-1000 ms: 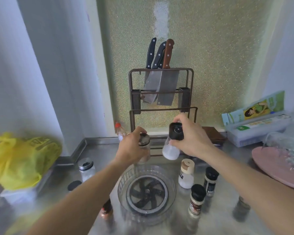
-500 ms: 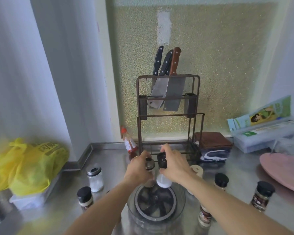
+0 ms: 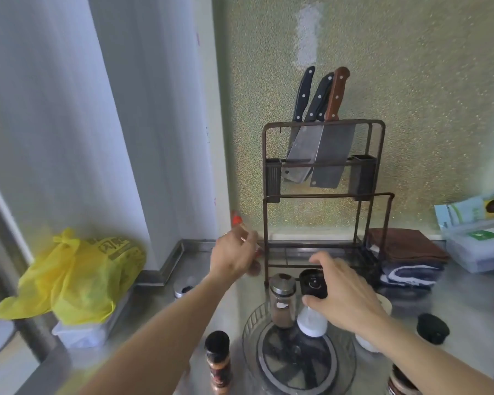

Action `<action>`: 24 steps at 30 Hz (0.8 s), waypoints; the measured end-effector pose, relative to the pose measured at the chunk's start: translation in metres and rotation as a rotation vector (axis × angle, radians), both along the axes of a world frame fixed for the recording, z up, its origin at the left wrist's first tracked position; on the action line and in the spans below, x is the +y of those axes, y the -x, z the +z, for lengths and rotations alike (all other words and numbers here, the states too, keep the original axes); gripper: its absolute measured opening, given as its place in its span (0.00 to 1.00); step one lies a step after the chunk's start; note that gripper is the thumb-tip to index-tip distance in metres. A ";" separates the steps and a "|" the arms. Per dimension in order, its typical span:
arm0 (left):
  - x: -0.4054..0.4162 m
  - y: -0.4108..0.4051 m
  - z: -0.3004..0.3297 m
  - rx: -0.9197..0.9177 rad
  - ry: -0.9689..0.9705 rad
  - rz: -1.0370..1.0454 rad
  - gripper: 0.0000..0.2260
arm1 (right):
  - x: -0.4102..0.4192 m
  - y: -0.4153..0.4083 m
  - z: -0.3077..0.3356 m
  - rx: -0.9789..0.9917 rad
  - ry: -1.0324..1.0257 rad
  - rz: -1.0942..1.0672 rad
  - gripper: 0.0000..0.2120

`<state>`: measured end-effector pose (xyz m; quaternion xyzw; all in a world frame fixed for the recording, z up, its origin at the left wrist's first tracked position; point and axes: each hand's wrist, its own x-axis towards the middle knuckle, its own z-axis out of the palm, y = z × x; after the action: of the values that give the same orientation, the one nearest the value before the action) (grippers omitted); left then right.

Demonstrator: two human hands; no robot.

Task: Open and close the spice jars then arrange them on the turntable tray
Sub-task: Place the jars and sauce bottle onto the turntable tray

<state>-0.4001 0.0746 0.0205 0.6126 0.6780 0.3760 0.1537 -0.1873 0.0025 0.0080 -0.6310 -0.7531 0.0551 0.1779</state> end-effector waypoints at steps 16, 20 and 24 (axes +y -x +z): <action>0.173 0.006 -0.060 -0.084 0.348 0.213 0.20 | 0.023 -0.018 0.000 -0.092 0.055 0.247 0.19; 0.172 0.007 -0.060 -0.197 0.313 0.237 0.23 | 0.030 -0.023 -0.011 -0.204 -0.020 0.149 0.27; 0.139 0.018 -0.036 -0.172 0.301 0.240 0.21 | 0.017 -0.016 -0.003 -0.157 -0.027 0.138 0.13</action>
<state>-0.4179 0.2133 -0.0160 0.4633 0.7789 0.3371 0.2551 -0.1709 0.0195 0.0048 -0.5774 -0.8071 0.0074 0.1229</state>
